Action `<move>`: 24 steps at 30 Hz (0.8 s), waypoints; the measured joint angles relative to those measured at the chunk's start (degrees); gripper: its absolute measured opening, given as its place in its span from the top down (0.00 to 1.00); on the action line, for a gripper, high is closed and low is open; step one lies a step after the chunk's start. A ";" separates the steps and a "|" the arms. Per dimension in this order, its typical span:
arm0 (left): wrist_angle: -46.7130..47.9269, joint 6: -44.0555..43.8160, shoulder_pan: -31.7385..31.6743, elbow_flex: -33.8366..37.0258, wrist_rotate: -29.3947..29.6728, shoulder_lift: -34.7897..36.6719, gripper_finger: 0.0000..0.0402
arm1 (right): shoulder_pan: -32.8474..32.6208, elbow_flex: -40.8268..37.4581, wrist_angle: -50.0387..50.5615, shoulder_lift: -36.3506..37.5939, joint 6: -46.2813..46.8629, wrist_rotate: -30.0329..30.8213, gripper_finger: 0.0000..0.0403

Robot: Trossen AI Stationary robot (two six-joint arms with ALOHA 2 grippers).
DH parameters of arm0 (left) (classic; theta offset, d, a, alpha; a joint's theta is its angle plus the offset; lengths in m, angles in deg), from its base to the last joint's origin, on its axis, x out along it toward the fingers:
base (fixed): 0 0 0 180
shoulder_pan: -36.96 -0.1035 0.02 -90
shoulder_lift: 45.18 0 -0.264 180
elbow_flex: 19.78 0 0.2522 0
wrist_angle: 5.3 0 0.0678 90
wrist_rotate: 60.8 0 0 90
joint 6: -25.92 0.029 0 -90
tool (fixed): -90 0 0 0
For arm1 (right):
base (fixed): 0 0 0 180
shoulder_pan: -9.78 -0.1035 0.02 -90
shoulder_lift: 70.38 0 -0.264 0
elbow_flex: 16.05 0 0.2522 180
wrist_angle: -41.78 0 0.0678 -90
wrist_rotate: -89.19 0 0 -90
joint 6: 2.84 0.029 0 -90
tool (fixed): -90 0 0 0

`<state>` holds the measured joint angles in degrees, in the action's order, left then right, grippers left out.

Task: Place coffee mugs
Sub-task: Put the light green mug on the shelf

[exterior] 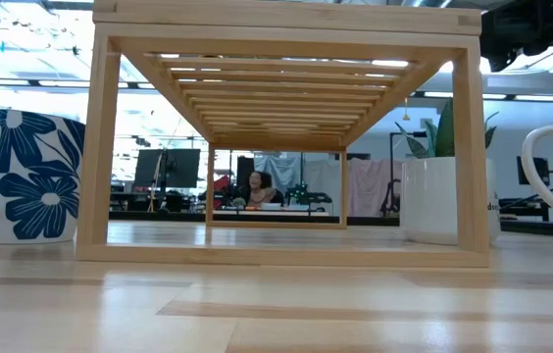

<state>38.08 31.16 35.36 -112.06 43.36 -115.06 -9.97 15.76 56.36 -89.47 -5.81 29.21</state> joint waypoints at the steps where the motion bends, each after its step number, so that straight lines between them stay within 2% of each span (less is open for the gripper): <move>1: -4.20 0.38 0.76 5.63 0.04 3.71 0.63 | 0.00 0.00 0.00 -0.02 0.01 0.00 0.56; 8: -32.41 -4.64 5.29 41.80 0.34 27.73 0.63 | 0.00 0.00 -0.74 -0.02 0.12 0.00 0.56; 13: -48.10 -5.90 7.25 59.45 0.81 38.76 0.63 | 0.00 0.00 -3.77 -0.02 0.14 0.00 0.56; 17: -55.12 -4.24 7.75 66.50 0.87 43.59 0.63 | 0.00 0.00 -4.68 -0.01 0.81 0.05 0.56; 22: -56.36 -3.98 7.73 66.79 -0.32 47.39 0.63 | 0.00 0.72 -3.31 -0.15 9.64 1.56 0.56; 24: -56.10 -3.84 7.75 66.79 -0.92 48.06 0.63 | -0.63 3.22 0.32 -1.23 14.09 -1.06 0.56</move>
<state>-18.02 27.32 43.11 -45.27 42.44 -67.00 -10.59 18.97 56.68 -90.69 8.28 28.15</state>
